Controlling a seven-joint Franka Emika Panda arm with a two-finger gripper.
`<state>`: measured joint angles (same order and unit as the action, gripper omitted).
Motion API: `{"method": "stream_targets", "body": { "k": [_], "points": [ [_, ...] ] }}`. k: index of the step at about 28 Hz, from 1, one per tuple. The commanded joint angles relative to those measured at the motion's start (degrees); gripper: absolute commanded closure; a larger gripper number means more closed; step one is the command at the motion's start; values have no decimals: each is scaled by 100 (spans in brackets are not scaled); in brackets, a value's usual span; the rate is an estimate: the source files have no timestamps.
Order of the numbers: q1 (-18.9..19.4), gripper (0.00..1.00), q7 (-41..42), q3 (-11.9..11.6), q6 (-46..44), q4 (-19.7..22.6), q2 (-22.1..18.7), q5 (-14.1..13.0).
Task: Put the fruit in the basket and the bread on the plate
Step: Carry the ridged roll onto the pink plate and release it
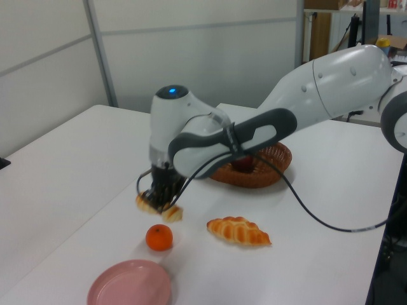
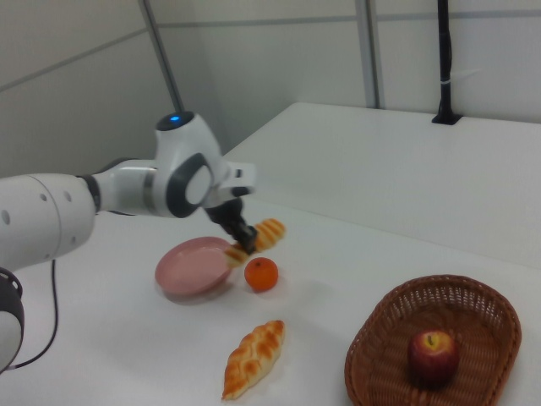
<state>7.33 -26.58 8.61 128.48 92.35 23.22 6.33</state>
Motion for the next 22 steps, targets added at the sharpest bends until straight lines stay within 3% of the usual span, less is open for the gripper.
{"method": "stream_targets", "body": {
  "k": [1, 4, 15, 19, 22],
  "points": [
    [471, 88, -479, -26, -104, 108, -90, 167],
    [699, 88, -751, -8, -104, 108, -64, 351],
    [1675, 86, -1911, -8, 10, -58, 384, 1694],
    [1702, 86, -2088, -8, 98, -95, 446, 1898],
    [1763, 86, -2123, -8, 212, -103, 507, 1907]
  ]
}}
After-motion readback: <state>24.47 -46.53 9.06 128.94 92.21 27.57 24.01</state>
